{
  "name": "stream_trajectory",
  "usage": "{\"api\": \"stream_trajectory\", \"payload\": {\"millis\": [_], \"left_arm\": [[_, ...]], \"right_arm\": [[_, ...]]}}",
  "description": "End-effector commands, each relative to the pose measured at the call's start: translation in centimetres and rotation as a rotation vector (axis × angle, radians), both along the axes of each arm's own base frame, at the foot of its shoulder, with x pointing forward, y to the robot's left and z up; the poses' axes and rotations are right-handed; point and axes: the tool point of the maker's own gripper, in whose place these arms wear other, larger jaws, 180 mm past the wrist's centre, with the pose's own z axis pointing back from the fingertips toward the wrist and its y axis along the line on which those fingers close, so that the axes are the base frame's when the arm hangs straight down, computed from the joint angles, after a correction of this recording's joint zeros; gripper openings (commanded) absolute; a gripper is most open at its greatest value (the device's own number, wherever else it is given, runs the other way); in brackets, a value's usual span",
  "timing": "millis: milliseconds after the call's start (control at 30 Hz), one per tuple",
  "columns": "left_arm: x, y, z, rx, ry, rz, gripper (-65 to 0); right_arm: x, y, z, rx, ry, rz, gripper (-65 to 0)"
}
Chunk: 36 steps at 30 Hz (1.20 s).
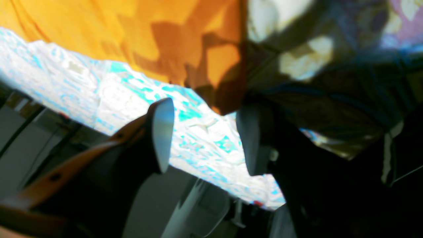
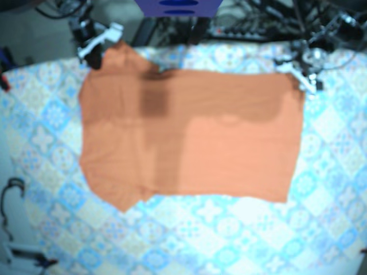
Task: Fold the T-shirt properly
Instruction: 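Lower both grippers and pinch the two corners of the shirt edge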
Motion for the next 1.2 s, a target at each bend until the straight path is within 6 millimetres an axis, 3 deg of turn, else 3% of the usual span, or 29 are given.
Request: {"api": "stream_trajectory", "payload": {"millis": [0, 233, 467, 933, 1167], "left_arm": [[1.1, -3.7, -0.4, -0.178, -0.038, -0.035, -31.4], [1.3, -4.6, -0.3, -0.203, -0.048, -0.035, -31.4], [2.5, -7.7, 1.9, -0.274, -0.106, -0.081, -31.4], [2.6, -7.7, 2.3, -0.259, -0.114, -0.067, -31.7], [2.6, -7.6, 2.3, -0.257, -0.113, -0.065, -44.6]], "right_arm": [[-2.2, -0.3, -1.5, -0.016, 0.116, 0.005, -65.0], [-2.3, -0.3, -1.6, -0.015, 0.120, 0.007, -65.0], [-2.3, -0.4, -1.6, -0.017, 0.119, 0.004, -65.0], [-2.3, -0.3, -1.6, -0.015, 0.120, 0.007, -65.0], [-2.3, -0.3, -1.6, -0.015, 0.120, 0.007, -65.0]]}}
